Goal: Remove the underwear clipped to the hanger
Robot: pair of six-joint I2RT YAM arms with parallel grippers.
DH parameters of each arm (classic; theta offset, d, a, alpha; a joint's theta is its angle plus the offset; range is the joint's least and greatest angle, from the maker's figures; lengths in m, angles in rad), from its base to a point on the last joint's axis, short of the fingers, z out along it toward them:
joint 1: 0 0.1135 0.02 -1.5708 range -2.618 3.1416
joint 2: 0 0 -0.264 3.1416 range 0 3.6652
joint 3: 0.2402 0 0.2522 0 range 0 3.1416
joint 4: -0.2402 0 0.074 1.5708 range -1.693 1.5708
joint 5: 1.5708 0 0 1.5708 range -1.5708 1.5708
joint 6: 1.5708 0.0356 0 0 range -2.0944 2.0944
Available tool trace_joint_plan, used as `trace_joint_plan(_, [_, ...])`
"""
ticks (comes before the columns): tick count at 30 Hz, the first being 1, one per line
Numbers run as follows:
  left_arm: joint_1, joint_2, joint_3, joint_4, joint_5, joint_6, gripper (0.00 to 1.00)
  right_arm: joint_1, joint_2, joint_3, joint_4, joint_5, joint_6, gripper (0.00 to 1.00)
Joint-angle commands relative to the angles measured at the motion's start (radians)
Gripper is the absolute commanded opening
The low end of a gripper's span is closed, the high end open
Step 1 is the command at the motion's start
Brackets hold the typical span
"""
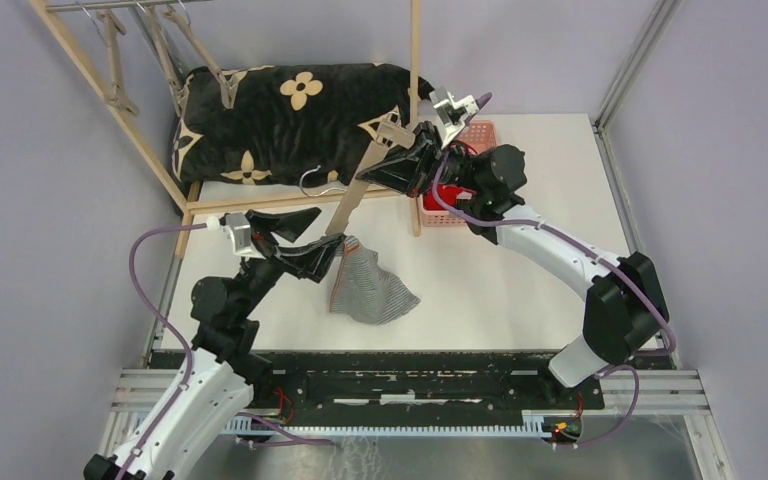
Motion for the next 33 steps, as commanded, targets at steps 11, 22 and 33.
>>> trace_joint_plan(11, [-0.003,-0.003,-0.045,-0.055,0.026,0.058,0.74,0.001,-0.074,0.024,0.023,0.037,-0.029,0.01])
trace_joint_plan(22, [-0.005,-0.058,0.001,-0.102,0.006,0.090,0.56,0.001,-0.074,0.006,-0.029,0.024,-0.064,0.01])
trace_joint_plan(33, [-0.004,0.015,0.099,-0.096,0.025,0.133,0.79,0.002,-0.100,-0.001,-0.040,0.020,-0.066,0.01])
